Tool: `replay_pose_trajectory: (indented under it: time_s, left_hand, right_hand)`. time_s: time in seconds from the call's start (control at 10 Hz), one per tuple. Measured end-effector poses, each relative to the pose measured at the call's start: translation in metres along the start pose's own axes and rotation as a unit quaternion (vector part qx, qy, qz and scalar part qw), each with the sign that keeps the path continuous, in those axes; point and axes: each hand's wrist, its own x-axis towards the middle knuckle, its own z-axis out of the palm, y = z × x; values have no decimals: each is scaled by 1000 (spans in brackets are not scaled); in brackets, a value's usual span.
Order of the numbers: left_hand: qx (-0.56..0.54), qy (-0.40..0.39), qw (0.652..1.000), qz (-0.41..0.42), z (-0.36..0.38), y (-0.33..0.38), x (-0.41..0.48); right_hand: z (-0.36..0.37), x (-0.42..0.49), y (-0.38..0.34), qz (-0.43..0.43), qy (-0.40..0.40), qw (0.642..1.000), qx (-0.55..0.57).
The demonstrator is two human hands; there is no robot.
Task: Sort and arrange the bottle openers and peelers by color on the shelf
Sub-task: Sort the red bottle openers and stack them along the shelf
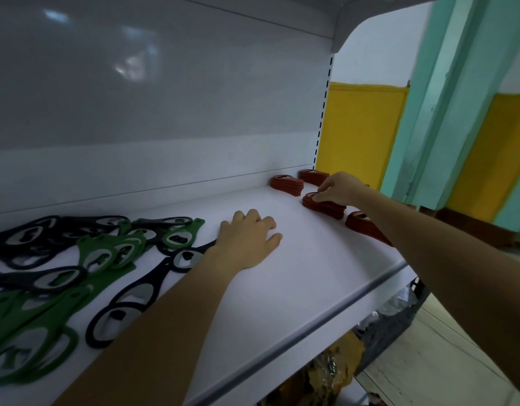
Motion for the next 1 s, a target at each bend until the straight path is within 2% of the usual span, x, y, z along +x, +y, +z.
replay_pose_trajectory:
  time_s: [0.2,0.4,1.0]
  left_hand:
    - [0,-1,1000,-1,1,-1,0]
    - [-3,1,1000,-1,1,0,1]
    - [-6,6,1000,-1,1,-1,1]
  right_hand:
    - [0,-1,1,1,-20,1000,-21]
    - [2,1,0,-7,-7,1000,-17]
    - [11,12,4,36,-12,999,23]
